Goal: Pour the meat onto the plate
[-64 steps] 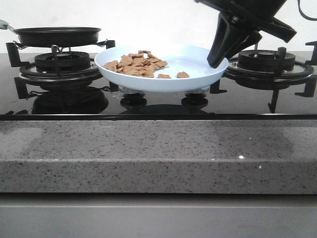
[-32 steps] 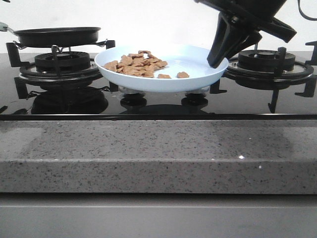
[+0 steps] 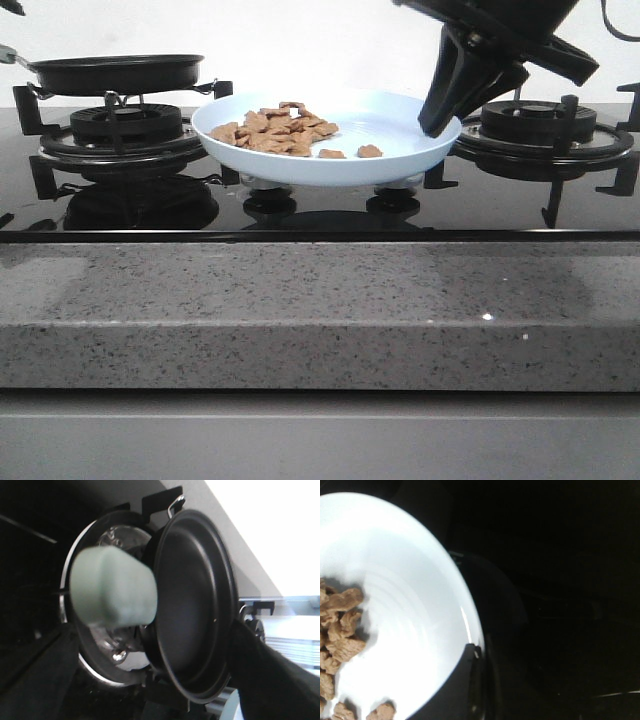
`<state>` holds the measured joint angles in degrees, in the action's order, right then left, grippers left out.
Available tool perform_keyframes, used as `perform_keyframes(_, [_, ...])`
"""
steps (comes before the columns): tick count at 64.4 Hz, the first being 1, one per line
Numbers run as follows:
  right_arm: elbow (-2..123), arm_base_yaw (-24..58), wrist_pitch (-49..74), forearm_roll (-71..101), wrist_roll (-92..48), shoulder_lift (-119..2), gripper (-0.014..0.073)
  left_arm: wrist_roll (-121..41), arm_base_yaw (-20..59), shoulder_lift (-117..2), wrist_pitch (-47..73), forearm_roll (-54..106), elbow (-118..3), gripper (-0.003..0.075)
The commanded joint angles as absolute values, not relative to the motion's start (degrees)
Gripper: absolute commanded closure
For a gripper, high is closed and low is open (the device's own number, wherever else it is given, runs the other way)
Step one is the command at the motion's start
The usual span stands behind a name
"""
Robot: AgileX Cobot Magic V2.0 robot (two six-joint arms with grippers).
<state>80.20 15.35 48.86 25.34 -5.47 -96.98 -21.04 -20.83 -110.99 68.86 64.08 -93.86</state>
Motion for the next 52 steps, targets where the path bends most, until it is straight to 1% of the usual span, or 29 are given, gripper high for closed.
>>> perform_keyframes(1, [81.7,15.5,47.4,25.9,-6.1,-94.8,0.0652,-20.7,-20.7,-107.1,71.6,65.9,-95.6,0.0134])
perform_keyframes(12, [81.7,15.5,47.4,25.9,-6.1,-94.8,0.0652,-20.7,-20.7,-105.6,72.5,63.9,-95.6,0.0136])
perform_keyframes(17, [81.7,15.5,47.4,25.9,-6.1,-94.8,0.0652,-20.3,-20.7,-104.8,72.5,62.9,-95.6,0.0167])
perform_keyframes(22, [81.7,15.5,47.4,25.9,-6.1,-94.8,0.0652,-20.3,-20.7,-104.2,72.5,62.2,-95.6,0.0242])
perform_keyframes(24, [81.7,15.5,47.4,25.9,-6.1,-94.8,0.0652,-20.3,-20.7,-103.9,72.5,61.8,-95.6,0.0289])
perform_keyframes(27, [81.7,15.5,47.4,25.9,-6.1,-94.8,0.0652,-20.0,-20.7,-103.7,72.5,61.7,-95.6,0.0337])
perform_keyframes(30, [81.7,15.5,47.4,25.9,-6.1,-94.8,0.0652,-19.2,-20.6,-103.6,72.5,61.1,-95.6,0.0407])
perform_keyframes(34, [81.7,15.5,47.4,25.9,-6.1,-94.8,0.0652,-19.1,-20.4,-103.3,72.5,60.8,-95.6,0.0465])
perform_keyframes(42, [81.7,15.5,47.4,25.9,-6.1,-94.8,0.0652,-18.9,-19.1,-102.8,72.5,58.4,-95.6,0.0621])
perform_keyframes(47, [81.7,15.5,47.4,25.9,-6.1,-94.8,0.0652,-18.9,-18.2,-102.7,72.5,58.3,-95.6,0.0673])
perform_keyframes(52, [81.7,15.5,47.4,25.9,-6.1,-94.8,0.0652,-18.9,-17.4,-102.7,72.5,58.6,-95.6,0.0703])
